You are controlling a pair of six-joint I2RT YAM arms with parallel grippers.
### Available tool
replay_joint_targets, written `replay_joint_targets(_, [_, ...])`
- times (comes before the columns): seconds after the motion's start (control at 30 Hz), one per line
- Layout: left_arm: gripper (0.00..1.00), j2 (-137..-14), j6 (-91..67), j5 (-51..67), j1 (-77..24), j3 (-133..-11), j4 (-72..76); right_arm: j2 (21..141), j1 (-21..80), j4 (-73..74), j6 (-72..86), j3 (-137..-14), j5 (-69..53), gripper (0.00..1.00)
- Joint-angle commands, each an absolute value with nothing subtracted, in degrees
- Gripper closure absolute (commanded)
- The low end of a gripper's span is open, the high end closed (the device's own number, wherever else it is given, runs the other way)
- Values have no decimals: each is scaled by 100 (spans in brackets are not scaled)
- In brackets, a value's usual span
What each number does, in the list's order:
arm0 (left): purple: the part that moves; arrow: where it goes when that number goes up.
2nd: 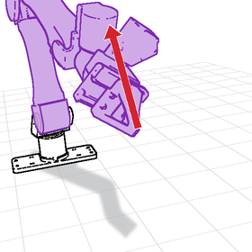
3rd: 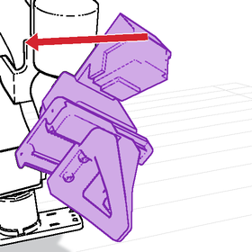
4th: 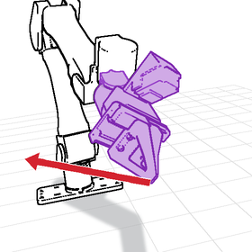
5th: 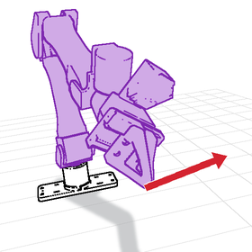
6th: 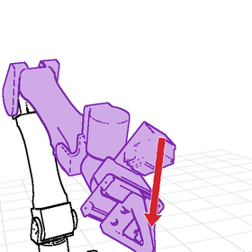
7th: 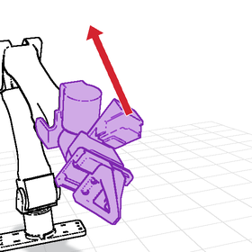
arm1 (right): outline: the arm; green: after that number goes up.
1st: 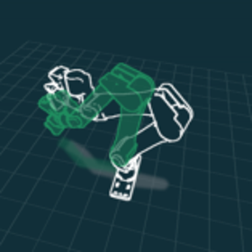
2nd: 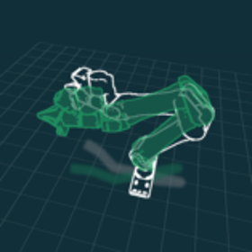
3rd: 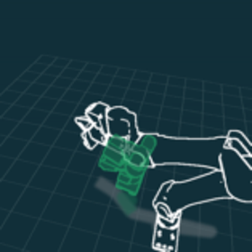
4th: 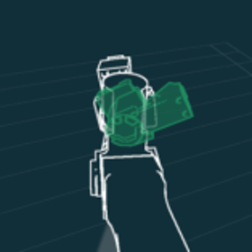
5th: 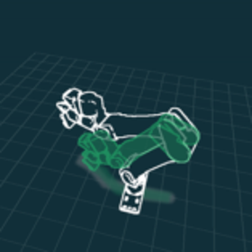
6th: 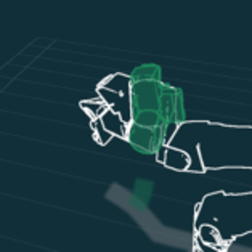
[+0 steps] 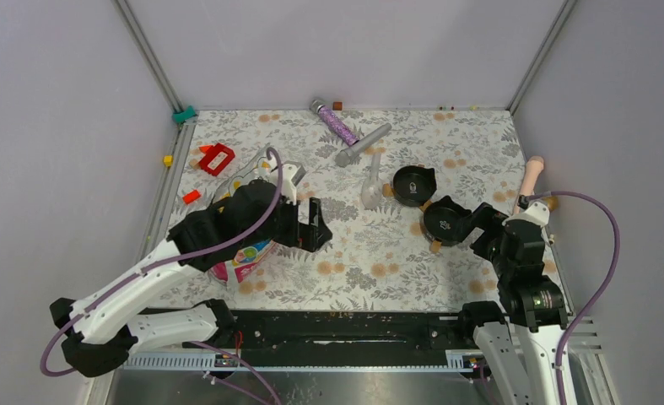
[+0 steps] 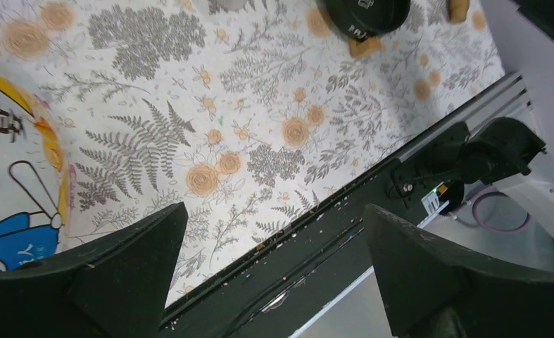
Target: Serve the pet food
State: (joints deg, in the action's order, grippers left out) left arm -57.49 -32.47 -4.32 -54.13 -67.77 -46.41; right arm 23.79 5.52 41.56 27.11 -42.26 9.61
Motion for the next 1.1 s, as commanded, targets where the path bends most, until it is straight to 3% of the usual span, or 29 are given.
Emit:
replay_joint_targets(0.0, [1,-5311,-3232,-849,-5443,-6905,-4496,2347,536,4136,2732,-4258,1102,1])
replay_joint_targets(0.63, [1,-5453,-3191,-1787,-5444,-7427,-5336,1866,534,3710,2547,-3883,525,0])
replay_joint_targets(1.07, [1,-6004,-2695,-4168,-5003,-8528,-6431,2050,536,3610,2492,-3810,56,0])
